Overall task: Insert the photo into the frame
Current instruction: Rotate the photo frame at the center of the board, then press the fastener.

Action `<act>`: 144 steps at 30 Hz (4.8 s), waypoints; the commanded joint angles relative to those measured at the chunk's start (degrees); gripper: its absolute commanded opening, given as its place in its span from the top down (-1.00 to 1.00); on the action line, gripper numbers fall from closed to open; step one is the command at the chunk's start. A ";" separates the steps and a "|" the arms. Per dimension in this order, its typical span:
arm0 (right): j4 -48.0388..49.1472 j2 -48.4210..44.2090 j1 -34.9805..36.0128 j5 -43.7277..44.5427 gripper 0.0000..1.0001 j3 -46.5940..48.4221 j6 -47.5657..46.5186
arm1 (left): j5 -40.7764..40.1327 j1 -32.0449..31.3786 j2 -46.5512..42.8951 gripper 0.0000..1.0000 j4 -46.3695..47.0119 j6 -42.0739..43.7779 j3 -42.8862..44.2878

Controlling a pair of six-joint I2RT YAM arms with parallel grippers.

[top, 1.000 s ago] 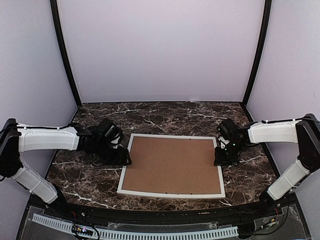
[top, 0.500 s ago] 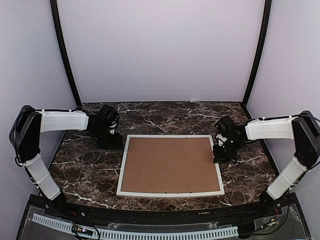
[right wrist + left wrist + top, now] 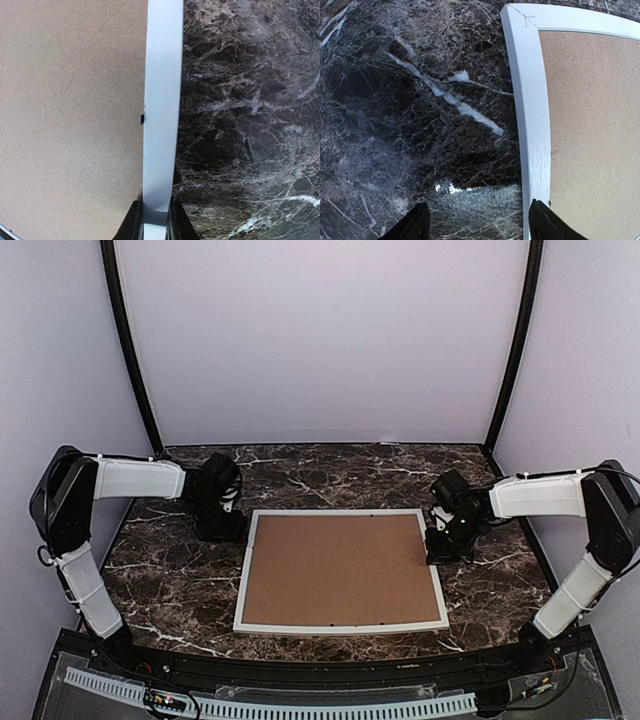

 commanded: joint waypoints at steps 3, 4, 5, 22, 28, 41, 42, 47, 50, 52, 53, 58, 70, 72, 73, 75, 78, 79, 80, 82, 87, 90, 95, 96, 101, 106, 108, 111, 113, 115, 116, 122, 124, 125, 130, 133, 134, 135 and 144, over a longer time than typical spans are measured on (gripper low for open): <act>0.35 0.86 -0.39 0.06 0.73 -0.10 -0.61 | 2.52 0.16 0.37 -0.41 -0.68 0.82 1.03; 0.42 0.75 -0.36 0.06 0.73 -0.14 -0.57 | 2.80 0.14 0.41 -0.41 -0.47 0.79 1.05; 0.37 0.71 -0.36 0.06 0.73 -0.24 -0.56 | 2.85 0.17 0.49 -0.41 -0.43 0.77 1.02; 0.36 -0.04 -0.50 0.22 0.74 -0.98 -0.43 | 5.32 0.04 2.79 -0.41 1.28 0.49 -0.17; 0.58 0.03 -0.64 0.31 0.74 -1.28 -0.39 | 7.02 -0.47 3.14 -0.41 2.14 -0.07 -0.84; 1.09 -0.34 -0.64 -0.46 0.75 -1.87 0.14 | 8.00 -4.07 4.83 -0.41 4.59 -3.12 -3.24; 1.11 -0.46 -0.61 -0.46 0.75 -1.96 0.17 | 7.99 -4.26 4.93 -0.41 4.84 -3.36 -3.47; 1.10 -0.54 -0.67 -0.46 0.74 -2.01 0.36 | 7.03 -4.76 3.37 -0.40 4.83 -3.51 -3.51; 1.07 -0.86 -0.78 -0.60 0.71 -1.74 0.53 | 5.96 -4.79 0.39 -0.40 4.49 -3.43 -3.03; 1.11 -1.09 -0.86 -0.76 0.67 -1.44 0.70 | 5.79 -4.78 -1.48 -0.40 4.46 -3.58 -3.19; 0.99 -1.14 -0.91 -0.85 0.66 -1.31 0.78 | 5.84 -4.79 -2.05 -0.40 4.50 -3.80 -3.61; 0.70 -1.18 -0.96 -0.99 0.63 -1.09 0.84 | 6.82 -4.79 -5.19 -0.38 4.87 -4.53 -6.60; 0.95 -1.82 -1.10 -1.15 0.44 -1.08 1.38 | 10.12 -4.80 -5.87 0.21 8.36 -6.25 -12.38; 0.78 -2.18 -1.05 -1.04 0.31 -0.58 1.67 | 10.32 -4.80 -5.87 0.32 8.60 -6.52 -12.48; 0.60 -2.33 -1.05 -0.94 0.24 -0.25 1.84 | 10.46 -4.80 -5.98 0.35 8.64 -6.70 -12.55; 0.39 -2.49 -1.13 -0.75 0.09 0.59 1.93 | 10.45 -4.78 -6.22 0.42 8.98 -7.41 -12.92; 0.08 -2.50 -1.50 -0.15 -0.02 2.07 2.12 | 10.48 -4.77 -6.37 0.44 9.66 -9.26 -13.73; -0.13 -2.30 -1.60 0.15 -0.04 2.59 2.05 | 10.55 -4.72 -6.39 0.45 9.83 -9.66 -13.88; -0.40 -2.24 -1.84 0.50 -0.05 3.24 1.95 | 10.67 -4.76 -6.43 0.46 10.17 -10.46 -14.11; -0.70 -1.93 -2.40 1.36 -0.07 4.08 1.56 | 10.79 -4.91 -6.48 0.47 10.71 -11.38 -14.39; -1.31 -1.39 -4.38 3.46 -0.07 5.77 0.71 | 10.76 -5.18 -6.39 0.51 11.13 -12.62 -14.27; -2.20 -0.37 -4.97 5.46 -0.08 6.84 -0.08 | 10.64 -5.27 -6.27 0.52 10.93 -12.77 -14.02; -2.14 1.88 -5.43 7.08 -0.07 7.66 -1.34 | 10.44 -5.32 -6.09 0.53 10.78 -12.73 -13.65; -1.84 2.36 -5.56 7.08 -0.07 7.87 -1.52 | 10.40 -5.34 -6.01 0.53 10.74 -12.71 -13.57; -0.73 4.91 -6.09 6.99 -0.07 8.77 -2.26 | 10.30 -5.40 -5.68 0.54 10.50 -12.45 -13.28; 0.02 6.71 -6.17 6.57 -0.07 9.35 -2.83 | 10.02 -5.37 -5.32 0.54 10.08 -12.14 -12.63; 0.18 7.31 -6.21 6.43 -0.07 9.52 -3.02 | 10.09 -5.39 -5.14 0.54 10.07 -12.04 -12.48; 0.59 8.06 -6.15 5.72 -0.06 9.67 -3.16 | 10.10 -5.40 -4.92 0.54 10.08 -12.01 -12.37; 0.79 8.39 -6.16 4.90 -0.06 9.63 -3.24 | 10.07 -5.39 -4.90 0.54 10.04 -12.04 -12.37; 0.80 8.39 -6.15 4.52 -0.05 9.44 -3.38 | 9.98 -5.39 -4.88 0.55 9.93 -12.01 -12.37; 0.80 8.18 -6.21 4.32 -0.05 9.22 -3.41 | 9.94 -5.40 -4.89 0.54 9.91 -12.04 -12.37; 1.10 6.94 -6.11 2.59 -0.03 7.81 -3.01 | 9.95 -5.39 -4.27 0.54 10.05 -11.89 -12.04; 1.34 6.81 -6.02 2.50 -0.02 7.37 -2.91 | 10.00 -5.40 -4.14 0.54 10.10 -11.90 -12.02; 1.37 6.77 -5.94 2.52 -0.02 7.25 -2.90 | 10.01 -5.39 -4.12 0.54 10.11 -11.90 -11.95; 1.48 7.08 -5.34 0.88 -0.01 7.36 -2.68 | 10.09 -5.39 -3.83 0.54 10.17 -11.74 -11.93; 1.46 7.32 -4.73 0.60 -0.01 7.64 -2.59 | 10.17 -5.39 -3.70 0.54 10.23 -11.73 -11.93; 1.39 7.36 -4.59 0.52 0.00 7.72 -2.55 | 10.22 -5.38 -3.61 0.54 10.29 -11.73 -11.93; 1.37 7.41 -4.38 0.51 0.00 7.73 -2.55 | 10.26 -5.40 -3.60 0.54 10.31 -11.68 -11.97; 1.71 7.99 -3.01 0.25 0.01 7.25 -1.94 | 10.32 -5.37 -3.49 0.54 10.31 -11.64 -11.92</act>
